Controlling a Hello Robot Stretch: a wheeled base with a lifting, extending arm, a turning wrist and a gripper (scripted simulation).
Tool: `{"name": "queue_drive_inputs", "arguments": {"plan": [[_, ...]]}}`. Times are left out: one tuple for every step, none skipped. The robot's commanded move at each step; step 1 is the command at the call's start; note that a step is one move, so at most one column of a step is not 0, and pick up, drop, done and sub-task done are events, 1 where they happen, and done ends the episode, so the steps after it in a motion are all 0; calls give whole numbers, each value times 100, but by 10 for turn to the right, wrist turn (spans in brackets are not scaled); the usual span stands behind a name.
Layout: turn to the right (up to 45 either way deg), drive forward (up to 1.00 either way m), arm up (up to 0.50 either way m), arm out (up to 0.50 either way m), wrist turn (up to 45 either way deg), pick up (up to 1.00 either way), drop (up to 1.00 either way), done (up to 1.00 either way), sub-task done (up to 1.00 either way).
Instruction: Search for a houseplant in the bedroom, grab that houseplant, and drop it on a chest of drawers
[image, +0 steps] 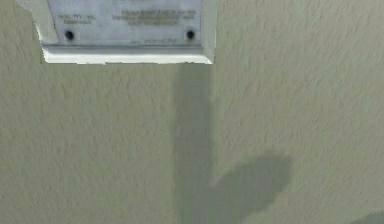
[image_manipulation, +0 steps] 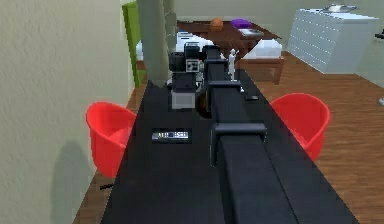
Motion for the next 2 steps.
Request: {"name": "queue_drive_inputs", "arguments": {"plan": [[0,0,0,0,-450,0,0,0,0],[0,0,0,0,-450,0,0,0,0]]}}
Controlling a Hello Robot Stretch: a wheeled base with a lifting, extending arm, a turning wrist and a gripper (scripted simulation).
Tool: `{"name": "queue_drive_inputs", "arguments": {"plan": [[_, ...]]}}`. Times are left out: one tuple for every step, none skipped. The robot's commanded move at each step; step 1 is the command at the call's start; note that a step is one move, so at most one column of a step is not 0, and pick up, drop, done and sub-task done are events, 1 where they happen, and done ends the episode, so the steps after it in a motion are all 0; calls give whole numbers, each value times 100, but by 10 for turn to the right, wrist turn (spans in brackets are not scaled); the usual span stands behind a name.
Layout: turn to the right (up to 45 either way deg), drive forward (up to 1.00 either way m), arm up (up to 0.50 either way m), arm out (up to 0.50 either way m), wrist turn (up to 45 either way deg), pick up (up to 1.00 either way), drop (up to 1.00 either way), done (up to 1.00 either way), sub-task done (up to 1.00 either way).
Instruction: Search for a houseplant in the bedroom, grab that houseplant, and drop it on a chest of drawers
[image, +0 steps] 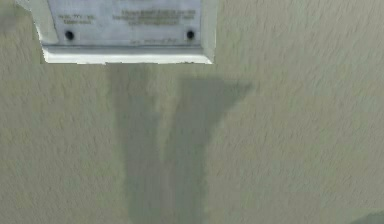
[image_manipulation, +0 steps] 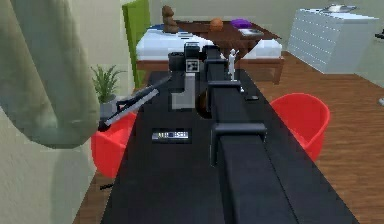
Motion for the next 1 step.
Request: {"name": "queue_drive_inputs", "arguments": {"plan": [[0,0,0,0,-390,0,0,0,0]]}}
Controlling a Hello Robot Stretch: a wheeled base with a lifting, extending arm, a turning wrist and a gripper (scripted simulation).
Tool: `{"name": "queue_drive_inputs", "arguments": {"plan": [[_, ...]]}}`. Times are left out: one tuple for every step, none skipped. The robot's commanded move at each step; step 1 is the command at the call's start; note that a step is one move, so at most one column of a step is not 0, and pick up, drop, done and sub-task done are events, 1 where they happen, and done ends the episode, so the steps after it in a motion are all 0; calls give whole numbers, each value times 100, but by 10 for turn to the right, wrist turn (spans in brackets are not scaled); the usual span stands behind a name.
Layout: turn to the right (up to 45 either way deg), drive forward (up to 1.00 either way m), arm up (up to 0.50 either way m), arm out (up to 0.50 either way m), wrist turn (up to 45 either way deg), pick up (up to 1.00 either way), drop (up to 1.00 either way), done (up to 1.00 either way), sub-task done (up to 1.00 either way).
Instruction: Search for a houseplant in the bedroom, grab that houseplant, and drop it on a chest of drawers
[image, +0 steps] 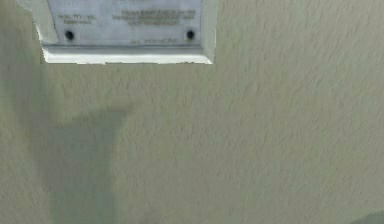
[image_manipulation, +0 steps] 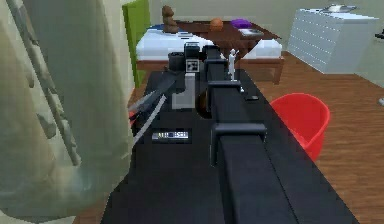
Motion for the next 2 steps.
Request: {"name": "queue_drive_inputs", "arguments": {"plan": [[0,0,0,-38,0,0,0,0,0],[-450,0,0,0,0,0,0,0,0]]}}
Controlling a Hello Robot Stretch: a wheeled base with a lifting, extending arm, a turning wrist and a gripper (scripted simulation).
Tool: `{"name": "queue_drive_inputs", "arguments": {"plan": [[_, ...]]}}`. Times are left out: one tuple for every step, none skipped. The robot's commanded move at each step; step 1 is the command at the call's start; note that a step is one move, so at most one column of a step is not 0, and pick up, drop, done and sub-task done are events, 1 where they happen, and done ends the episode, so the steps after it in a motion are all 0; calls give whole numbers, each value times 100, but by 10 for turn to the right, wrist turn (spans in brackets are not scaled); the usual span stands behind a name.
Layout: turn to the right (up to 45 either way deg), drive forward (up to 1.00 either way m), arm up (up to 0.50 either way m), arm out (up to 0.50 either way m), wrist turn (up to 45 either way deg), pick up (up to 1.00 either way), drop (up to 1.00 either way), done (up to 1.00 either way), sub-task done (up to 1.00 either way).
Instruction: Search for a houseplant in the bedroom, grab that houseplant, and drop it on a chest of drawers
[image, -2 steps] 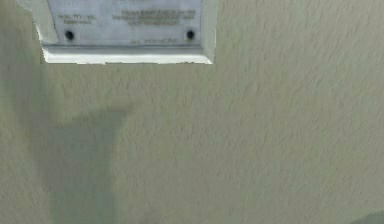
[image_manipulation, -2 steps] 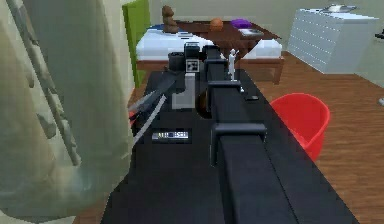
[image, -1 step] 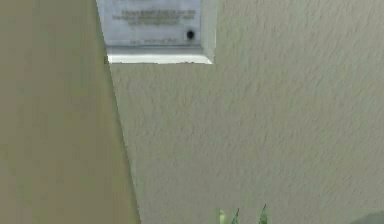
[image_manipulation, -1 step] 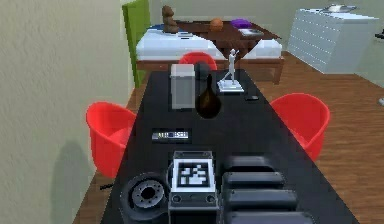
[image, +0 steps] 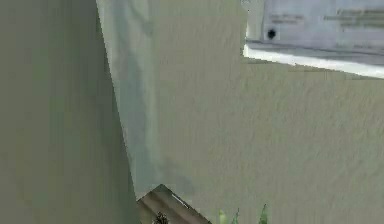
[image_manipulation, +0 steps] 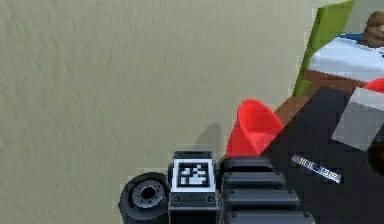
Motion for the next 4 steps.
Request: {"name": "queue_drive_inputs", "arguments": {"plan": [[-450,0,0,0,0,0,0,0,0],[-450,0,0,0,0,0,0,0,0],[0,50,0,0,0,0,0,0,0],[-360,0,0,0,0,0,0,0,0]]}}
